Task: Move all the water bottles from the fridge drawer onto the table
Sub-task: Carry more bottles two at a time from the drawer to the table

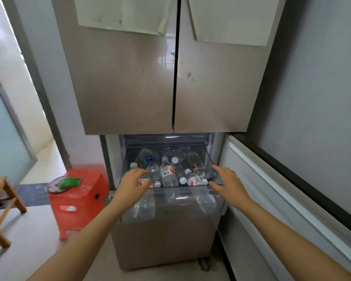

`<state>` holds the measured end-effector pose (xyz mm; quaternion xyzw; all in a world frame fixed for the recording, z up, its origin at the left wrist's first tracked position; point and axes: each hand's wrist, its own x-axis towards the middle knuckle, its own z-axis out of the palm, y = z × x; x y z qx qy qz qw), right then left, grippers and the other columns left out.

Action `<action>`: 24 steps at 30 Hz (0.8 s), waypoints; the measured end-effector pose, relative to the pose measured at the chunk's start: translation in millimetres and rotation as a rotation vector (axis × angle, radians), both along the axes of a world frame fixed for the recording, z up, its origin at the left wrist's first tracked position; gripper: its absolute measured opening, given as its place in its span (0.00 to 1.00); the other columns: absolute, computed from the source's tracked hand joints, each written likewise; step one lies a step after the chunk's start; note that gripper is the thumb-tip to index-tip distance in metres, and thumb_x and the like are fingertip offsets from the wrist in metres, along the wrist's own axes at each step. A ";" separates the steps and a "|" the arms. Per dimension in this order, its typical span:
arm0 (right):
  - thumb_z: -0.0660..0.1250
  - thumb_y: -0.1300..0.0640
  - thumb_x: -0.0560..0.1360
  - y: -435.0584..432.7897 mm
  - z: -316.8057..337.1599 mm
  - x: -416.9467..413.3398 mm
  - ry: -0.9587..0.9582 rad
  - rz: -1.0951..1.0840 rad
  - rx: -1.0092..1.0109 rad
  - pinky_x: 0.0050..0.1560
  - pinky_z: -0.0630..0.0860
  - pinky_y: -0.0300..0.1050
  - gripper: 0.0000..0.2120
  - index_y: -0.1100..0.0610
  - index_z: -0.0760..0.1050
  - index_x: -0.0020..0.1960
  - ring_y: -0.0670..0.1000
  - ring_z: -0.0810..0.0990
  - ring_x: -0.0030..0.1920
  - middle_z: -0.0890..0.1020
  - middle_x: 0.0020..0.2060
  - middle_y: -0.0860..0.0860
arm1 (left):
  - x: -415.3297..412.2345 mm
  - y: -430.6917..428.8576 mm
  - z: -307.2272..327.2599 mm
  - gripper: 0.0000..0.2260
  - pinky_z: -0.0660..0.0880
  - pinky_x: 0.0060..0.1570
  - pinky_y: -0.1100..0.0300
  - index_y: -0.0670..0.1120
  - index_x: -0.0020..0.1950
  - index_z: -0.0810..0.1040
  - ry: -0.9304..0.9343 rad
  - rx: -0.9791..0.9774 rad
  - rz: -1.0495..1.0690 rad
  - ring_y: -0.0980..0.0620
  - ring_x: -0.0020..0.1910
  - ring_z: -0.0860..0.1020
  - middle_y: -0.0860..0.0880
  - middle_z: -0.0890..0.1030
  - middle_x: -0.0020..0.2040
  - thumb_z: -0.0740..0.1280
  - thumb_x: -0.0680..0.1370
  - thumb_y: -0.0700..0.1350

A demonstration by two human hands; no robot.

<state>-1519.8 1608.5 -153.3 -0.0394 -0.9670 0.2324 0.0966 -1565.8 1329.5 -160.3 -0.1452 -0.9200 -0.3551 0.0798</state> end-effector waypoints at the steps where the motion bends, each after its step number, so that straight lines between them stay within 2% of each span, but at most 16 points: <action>1: 0.64 0.51 0.76 2.4 -5.4 -7.9 -0.020 0.004 -0.016 0.67 0.64 0.47 0.27 0.52 0.60 0.72 0.53 0.65 0.69 0.68 0.69 0.52 | -7.3 5.3 -5.0 0.15 0.69 0.63 0.53 0.44 0.63 0.74 -0.010 -0.015 -0.010 0.49 0.63 0.71 0.46 0.75 0.63 0.64 0.76 0.43; 5: 0.65 0.52 0.75 12.6 -21.0 -49.7 -0.070 -0.006 -0.049 0.65 0.66 0.45 0.26 0.53 0.63 0.71 0.53 0.68 0.66 0.70 0.67 0.53 | -54.6 20.2 -16.9 0.16 0.67 0.63 0.56 0.45 0.64 0.73 -0.070 -0.074 -0.041 0.50 0.63 0.71 0.47 0.73 0.64 0.63 0.77 0.45; 9: 0.65 0.53 0.75 19.9 -35.0 -93.3 -0.164 -0.024 -0.083 0.63 0.69 0.45 0.24 0.53 0.65 0.69 0.52 0.72 0.64 0.72 0.65 0.53 | -109.0 38.0 -26.1 0.16 0.71 0.61 0.56 0.46 0.65 0.72 -0.122 -0.111 -0.112 0.50 0.61 0.72 0.47 0.72 0.65 0.62 0.78 0.46; 11: 0.65 0.52 0.75 24.3 -43.7 -118.0 -0.256 -0.023 -0.085 0.59 0.72 0.44 0.23 0.53 0.67 0.68 0.52 0.75 0.61 0.75 0.63 0.53 | -137.6 49.7 -32.6 0.17 0.70 0.60 0.57 0.45 0.66 0.71 -0.146 -0.140 -0.143 0.50 0.62 0.72 0.47 0.71 0.65 0.62 0.77 0.45; 14: 0.65 0.51 0.74 29.2 -55.4 -144.1 -0.395 -0.035 -0.087 0.54 0.71 0.40 0.21 0.53 0.70 0.66 0.53 0.77 0.58 0.77 0.61 0.53 | -174.1 70.4 -46.6 0.16 0.69 0.58 0.58 0.45 0.65 0.72 -0.203 -0.203 -0.208 0.47 0.61 0.73 0.45 0.72 0.64 0.62 0.77 0.44; 17: 0.65 0.50 0.75 31.0 -73.8 -164.6 -0.473 -0.074 -0.095 0.43 0.69 0.36 0.20 0.54 0.71 0.64 0.50 0.75 0.50 0.78 0.58 0.55 | -206.3 90.6 -64.0 0.16 0.73 0.56 0.53 0.45 0.63 0.72 -0.257 -0.269 -0.268 0.43 0.58 0.74 0.42 0.72 0.63 0.61 0.76 0.46; 19: 0.65 0.50 0.75 30.0 -83.1 -173.1 -0.541 -0.098 -0.100 0.46 0.68 0.38 0.20 0.56 0.70 0.64 0.51 0.75 0.51 0.78 0.58 0.55 | -218.4 101.5 -73.5 0.18 0.73 0.57 0.52 0.45 0.67 0.69 -0.287 -0.293 -0.262 0.41 0.59 0.74 0.41 0.70 0.65 0.61 0.77 0.46; 21: 0.66 0.49 0.74 30.3 -92.8 -179.8 -0.592 -0.099 -0.107 0.56 0.71 0.43 0.24 0.56 0.68 0.66 0.54 0.75 0.58 0.75 0.62 0.55 | -224.8 110.5 -81.8 0.20 0.72 0.57 0.54 0.45 0.69 0.67 -0.289 -0.295 -0.233 0.40 0.61 0.72 0.40 0.68 0.66 0.60 0.77 0.45; 24: 0.66 0.48 0.73 42.5 -121.9 -197.6 -0.676 -0.086 -0.107 0.63 0.71 0.48 0.29 0.56 0.64 0.70 0.56 0.73 0.62 0.72 0.65 0.56 | -233.9 123.4 -92.1 0.17 0.72 0.51 0.54 0.44 0.64 0.70 -0.295 -0.263 -0.174 0.40 0.57 0.74 0.40 0.72 0.63 0.60 0.76 0.47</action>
